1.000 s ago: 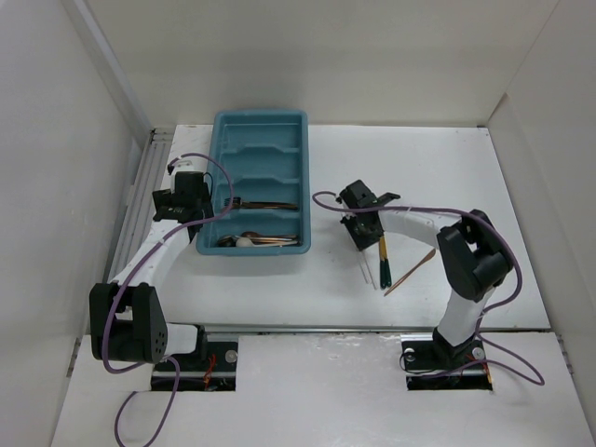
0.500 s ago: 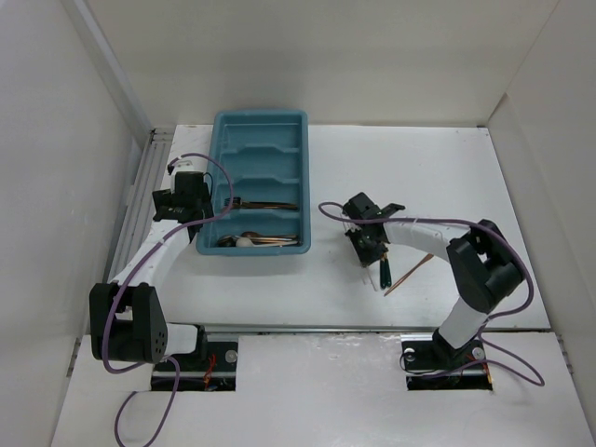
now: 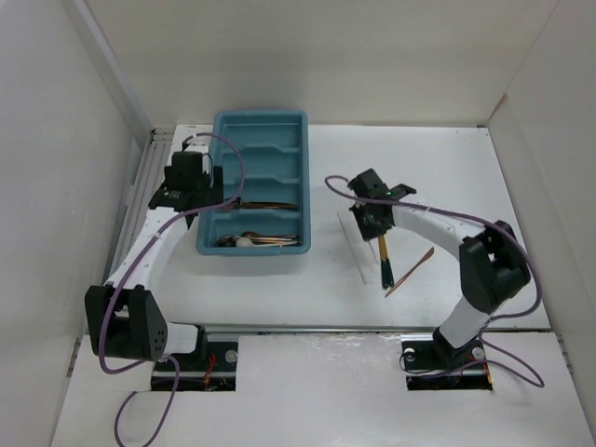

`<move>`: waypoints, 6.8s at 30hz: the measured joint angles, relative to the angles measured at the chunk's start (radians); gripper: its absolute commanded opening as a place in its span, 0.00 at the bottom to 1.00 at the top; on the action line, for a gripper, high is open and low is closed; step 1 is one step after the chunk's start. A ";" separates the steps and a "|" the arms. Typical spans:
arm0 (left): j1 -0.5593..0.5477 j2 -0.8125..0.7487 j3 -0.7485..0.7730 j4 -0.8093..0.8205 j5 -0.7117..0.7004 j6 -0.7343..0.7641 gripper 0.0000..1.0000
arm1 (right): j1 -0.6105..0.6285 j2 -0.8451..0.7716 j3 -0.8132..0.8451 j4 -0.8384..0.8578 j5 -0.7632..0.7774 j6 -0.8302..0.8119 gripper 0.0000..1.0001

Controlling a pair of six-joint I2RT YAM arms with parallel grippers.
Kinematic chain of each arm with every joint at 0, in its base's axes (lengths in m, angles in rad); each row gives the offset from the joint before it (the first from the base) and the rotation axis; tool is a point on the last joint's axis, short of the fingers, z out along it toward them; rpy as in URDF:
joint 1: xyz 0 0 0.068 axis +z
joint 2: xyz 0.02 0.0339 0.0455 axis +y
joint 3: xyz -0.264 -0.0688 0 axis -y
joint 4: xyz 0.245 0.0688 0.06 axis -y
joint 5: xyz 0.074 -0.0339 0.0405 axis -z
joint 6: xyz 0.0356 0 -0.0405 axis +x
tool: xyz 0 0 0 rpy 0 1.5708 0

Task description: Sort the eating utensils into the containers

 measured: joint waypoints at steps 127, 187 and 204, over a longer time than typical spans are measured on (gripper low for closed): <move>-0.138 0.174 0.519 0.016 0.477 0.264 0.82 | 0.126 0.031 -0.025 0.153 0.059 0.066 0.00; -0.170 0.224 0.314 0.567 1.106 -0.253 0.62 | 0.250 -0.383 0.174 0.509 0.114 -0.142 0.27; -0.155 0.222 0.315 0.361 0.924 -0.130 0.65 | -0.316 0.142 0.723 0.175 -0.119 -0.156 0.99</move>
